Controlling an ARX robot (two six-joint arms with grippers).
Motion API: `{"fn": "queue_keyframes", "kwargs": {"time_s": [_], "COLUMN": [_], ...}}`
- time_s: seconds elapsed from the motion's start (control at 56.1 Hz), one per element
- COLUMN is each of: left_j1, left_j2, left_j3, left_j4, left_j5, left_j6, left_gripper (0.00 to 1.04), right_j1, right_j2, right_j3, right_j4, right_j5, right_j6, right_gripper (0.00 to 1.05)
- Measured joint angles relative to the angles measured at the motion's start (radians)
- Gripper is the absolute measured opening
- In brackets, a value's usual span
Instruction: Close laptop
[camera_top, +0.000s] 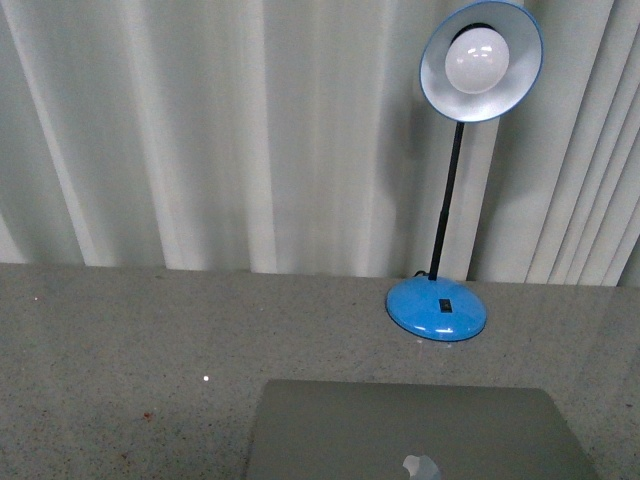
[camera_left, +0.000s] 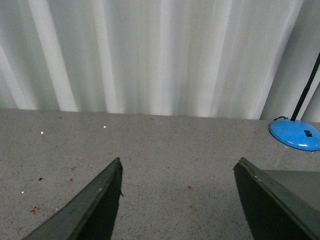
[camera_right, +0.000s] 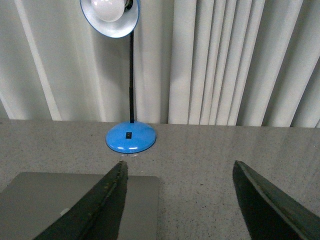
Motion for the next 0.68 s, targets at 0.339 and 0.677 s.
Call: {"fn": "queue_keyframes", "kwargs": {"time_s": [0.339,0.677], "left_j1": [0.000,0.000], "left_j2": [0.000,0.000], "left_j3": [0.000,0.000], "left_j4": [0.000,0.000], "left_j5": [0.000,0.000], "left_j6": [0.000,0.000], "left_gripper": [0.98,0.98], "right_j1": [0.000,0.000], "right_j2": [0.000,0.000], "right_j3": [0.000,0.000], "right_j4": [0.000,0.000], "right_j5": [0.000,0.000], "right_j6": [0.001,0.001], "right_gripper": [0.97,0.97]}}
